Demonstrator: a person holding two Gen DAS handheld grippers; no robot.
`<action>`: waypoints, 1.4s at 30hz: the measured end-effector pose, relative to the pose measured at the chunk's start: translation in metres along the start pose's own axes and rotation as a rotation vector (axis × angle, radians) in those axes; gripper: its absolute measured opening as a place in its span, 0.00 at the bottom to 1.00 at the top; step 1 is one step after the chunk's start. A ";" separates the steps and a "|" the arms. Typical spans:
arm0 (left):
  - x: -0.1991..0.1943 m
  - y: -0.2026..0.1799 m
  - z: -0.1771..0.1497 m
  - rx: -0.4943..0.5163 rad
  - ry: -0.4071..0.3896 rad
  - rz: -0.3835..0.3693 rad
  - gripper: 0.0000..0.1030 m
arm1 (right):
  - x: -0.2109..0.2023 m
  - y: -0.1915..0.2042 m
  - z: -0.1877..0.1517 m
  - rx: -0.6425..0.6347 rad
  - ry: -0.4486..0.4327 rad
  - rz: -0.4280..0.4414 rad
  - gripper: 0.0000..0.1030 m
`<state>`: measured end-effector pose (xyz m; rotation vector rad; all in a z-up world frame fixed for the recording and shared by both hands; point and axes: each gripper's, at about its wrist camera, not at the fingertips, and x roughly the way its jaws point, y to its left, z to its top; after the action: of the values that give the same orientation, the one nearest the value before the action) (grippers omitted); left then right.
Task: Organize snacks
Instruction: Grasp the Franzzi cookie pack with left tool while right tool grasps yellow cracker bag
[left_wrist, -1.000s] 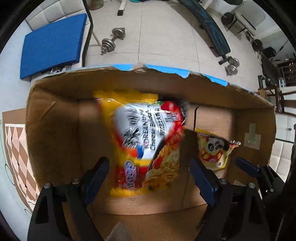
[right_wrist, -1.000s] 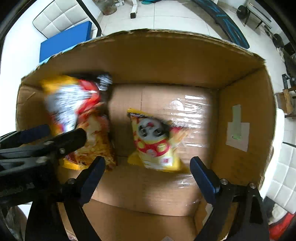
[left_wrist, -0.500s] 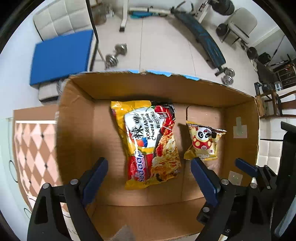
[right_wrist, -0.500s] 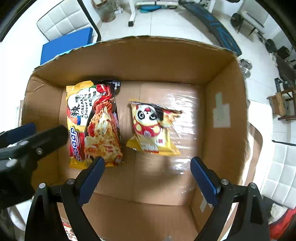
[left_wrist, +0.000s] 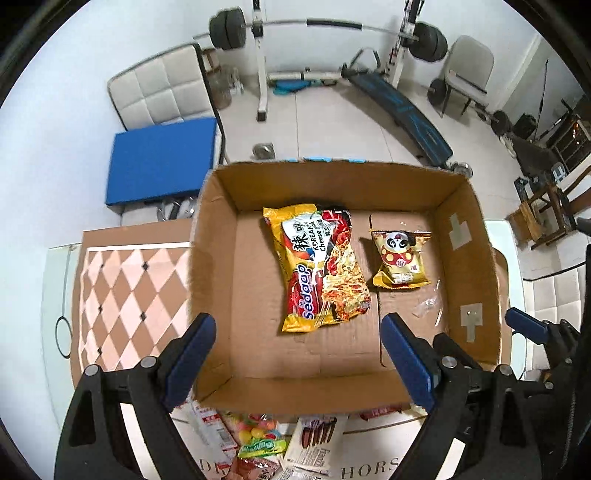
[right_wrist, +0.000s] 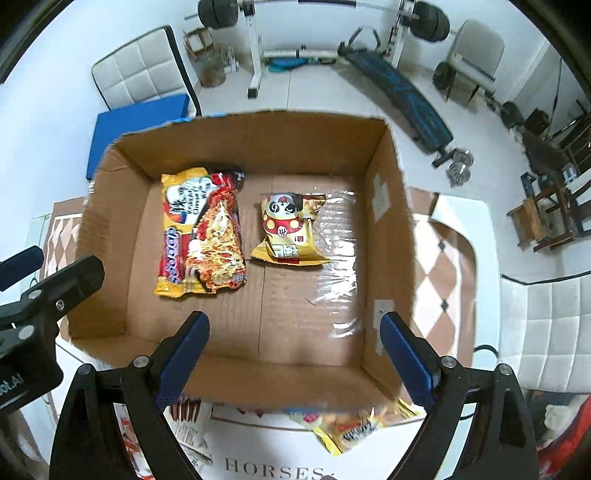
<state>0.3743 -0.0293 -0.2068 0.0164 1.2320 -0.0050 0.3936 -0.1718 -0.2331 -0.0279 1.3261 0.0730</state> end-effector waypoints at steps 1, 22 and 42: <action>-0.007 0.000 -0.004 0.000 -0.014 0.003 0.89 | -0.008 0.000 -0.004 0.001 -0.014 -0.003 0.93; -0.096 0.009 -0.101 -0.022 -0.153 -0.008 0.89 | -0.101 -0.006 -0.113 0.103 -0.111 0.068 0.93; 0.098 0.010 -0.170 -0.097 0.278 0.034 0.89 | 0.105 -0.127 -0.160 0.574 0.275 0.191 0.92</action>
<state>0.2466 -0.0159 -0.3559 -0.0481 1.5082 0.0892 0.2725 -0.3049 -0.3766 0.5937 1.5801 -0.1568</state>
